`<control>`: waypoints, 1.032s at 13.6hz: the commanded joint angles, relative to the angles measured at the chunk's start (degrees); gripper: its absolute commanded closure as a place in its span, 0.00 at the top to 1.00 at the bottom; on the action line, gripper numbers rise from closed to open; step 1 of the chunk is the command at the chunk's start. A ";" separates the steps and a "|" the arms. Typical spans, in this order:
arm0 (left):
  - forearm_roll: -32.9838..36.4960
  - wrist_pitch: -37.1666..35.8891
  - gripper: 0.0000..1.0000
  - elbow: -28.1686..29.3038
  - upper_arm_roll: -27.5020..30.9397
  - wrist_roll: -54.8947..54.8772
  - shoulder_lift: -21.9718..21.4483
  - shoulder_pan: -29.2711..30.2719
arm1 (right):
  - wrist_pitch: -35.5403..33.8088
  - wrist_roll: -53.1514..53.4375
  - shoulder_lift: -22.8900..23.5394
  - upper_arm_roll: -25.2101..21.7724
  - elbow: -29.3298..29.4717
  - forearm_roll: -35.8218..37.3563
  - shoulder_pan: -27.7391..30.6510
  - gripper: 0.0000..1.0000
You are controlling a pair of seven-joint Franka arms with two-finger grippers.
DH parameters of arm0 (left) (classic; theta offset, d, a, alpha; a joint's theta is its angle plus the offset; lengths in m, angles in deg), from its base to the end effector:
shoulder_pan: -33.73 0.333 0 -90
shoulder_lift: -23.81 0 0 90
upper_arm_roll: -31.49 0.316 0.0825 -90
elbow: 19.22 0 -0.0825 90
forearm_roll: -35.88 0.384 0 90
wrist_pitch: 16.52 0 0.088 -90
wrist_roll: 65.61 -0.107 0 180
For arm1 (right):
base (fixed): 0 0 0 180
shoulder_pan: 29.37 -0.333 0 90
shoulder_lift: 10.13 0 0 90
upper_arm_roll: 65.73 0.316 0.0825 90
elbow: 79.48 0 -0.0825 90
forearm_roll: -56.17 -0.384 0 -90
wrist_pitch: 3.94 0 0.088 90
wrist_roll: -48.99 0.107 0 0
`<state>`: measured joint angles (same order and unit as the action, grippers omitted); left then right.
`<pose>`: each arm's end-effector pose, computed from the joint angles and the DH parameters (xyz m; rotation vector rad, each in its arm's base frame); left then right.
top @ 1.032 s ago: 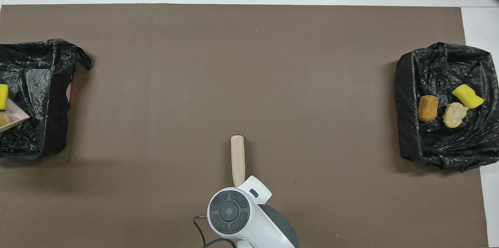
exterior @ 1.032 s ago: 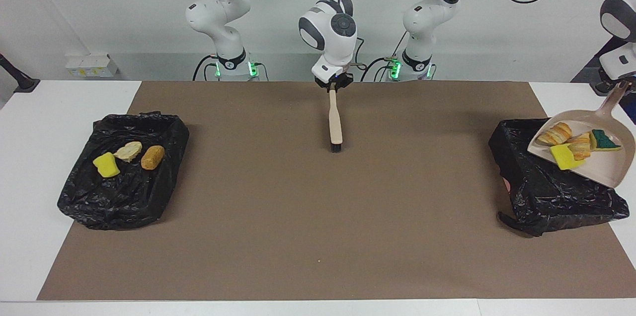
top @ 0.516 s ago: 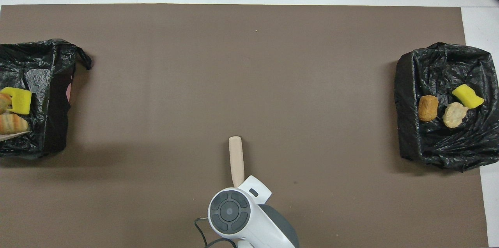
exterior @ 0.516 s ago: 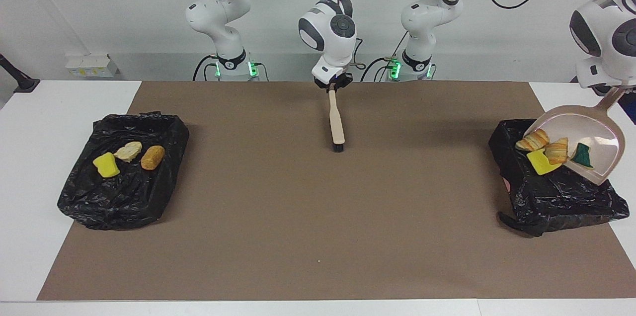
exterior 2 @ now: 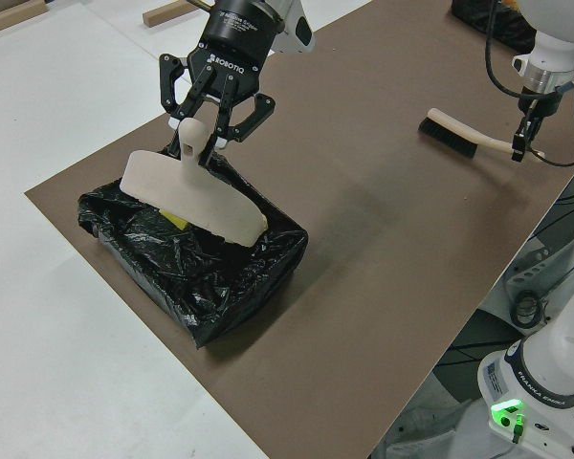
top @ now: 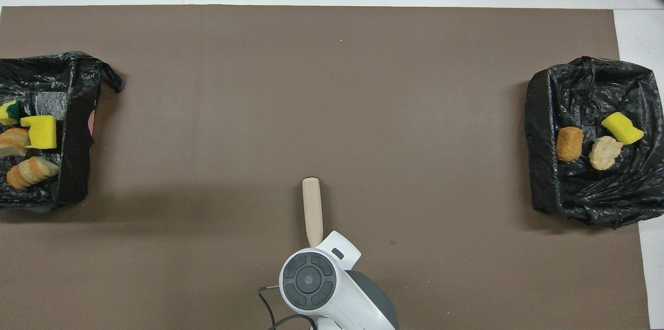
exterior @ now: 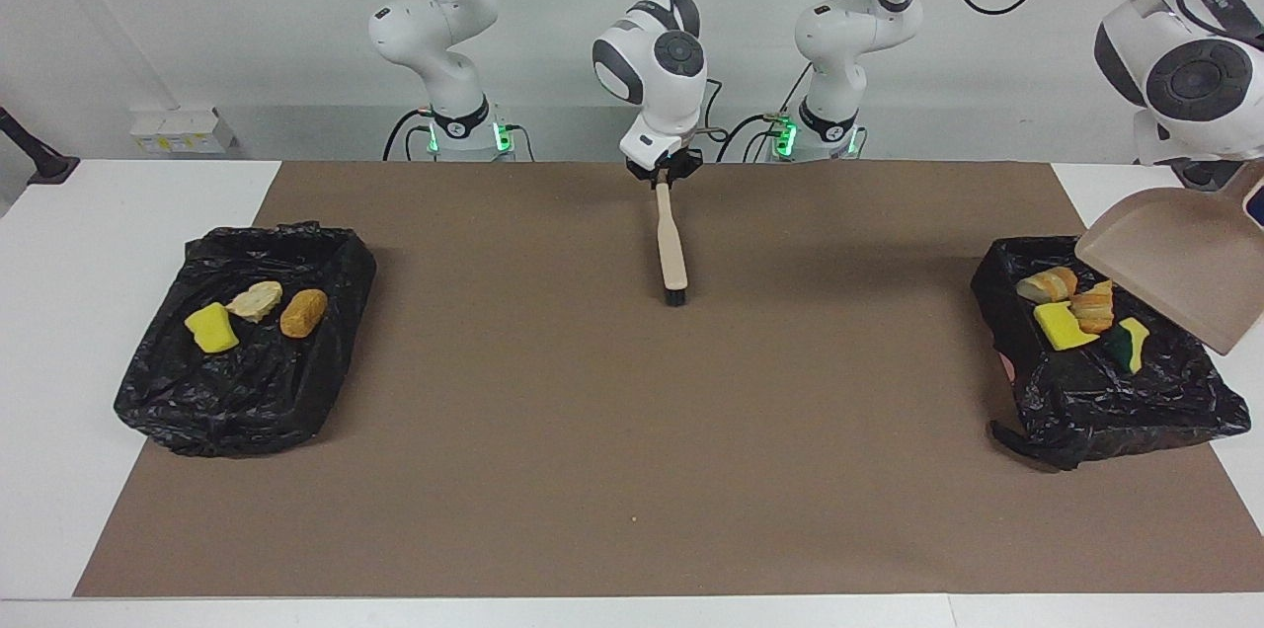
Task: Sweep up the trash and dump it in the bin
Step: 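Tip the dustpan over the bag with the left gripper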
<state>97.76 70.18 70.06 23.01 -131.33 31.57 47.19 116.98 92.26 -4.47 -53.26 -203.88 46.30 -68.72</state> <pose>0.5784 0.1557 0.6063 -1.8828 1.1527 0.9119 0.3222 0.4216 0.3376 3.1135 0.0770 -0.3532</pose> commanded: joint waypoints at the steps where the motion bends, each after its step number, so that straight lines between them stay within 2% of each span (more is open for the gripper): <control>1: -0.86 -2.41 0.00 -5.77 0.65 -1.52 0.77 -2.99 | 0.98 -0.82 0.67 0.19 0.82 0.11 0.59 0.43; 2: -3.05 -2.15 0.00 -7.01 0.65 -1.43 0.69 -3.26 | 0.54 -0.56 1.10 0.11 1.61 0.11 0.59 0.44; 3: -5.86 -1.89 0.00 -8.50 0.57 -1.17 0.69 -3.27 | 0.54 -0.29 1.11 0.02 2.14 0.11 0.85 0.48; 4: -9.89 -1.62 0.00 -9.64 -0.22 -0.21 0.69 -3.18 | 0.54 -0.38 0.58 -0.07 2.67 0.11 1.99 0.58; 5: -13.32 -1.62 0.00 -10.26 -0.66 1.63 0.77 -3.09 | 0.45 -0.55 -0.38 0.02 3.02 0.03 3.65 0.63; 7: -21.66 -1.71 0.00 -10.27 -1.63 9.86 0.95 -3.27 | 0.45 -0.38 -3.10 0.02 2.94 0.11 7.08 0.77; 8: -26.67 -2.06 0.00 -10.10 -1.63 15.48 0.95 -3.35 | 0.45 -0.64 -4.24 -0.16 3.11 0.11 9.10 0.89; 10: -34.07 -2.23 0.00 -9.48 -1.72 28.56 0.77 -6.50 | 0.10 -1.00 -6.79 -0.24 3.03 0.64 12.44 0.92; 12: -41.97 -2.06 0.00 -8.17 -1.90 40.61 0.69 -8.53 | -3.83 -1.00 -9.86 -0.33 3.03 1.17 16.91 0.98; 14: -46.65 -1.45 0.00 -6.06 -1.90 52.39 0.68 -13.00 | -5.61 -2.65 -12.50 -0.33 3.20 2.66 21.40 1.00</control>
<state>54.53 69.07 62.55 20.34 -88.48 32.45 38.08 112.91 91.67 -13.69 -54.15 -199.87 47.45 -51.20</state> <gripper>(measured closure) 0.670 0.004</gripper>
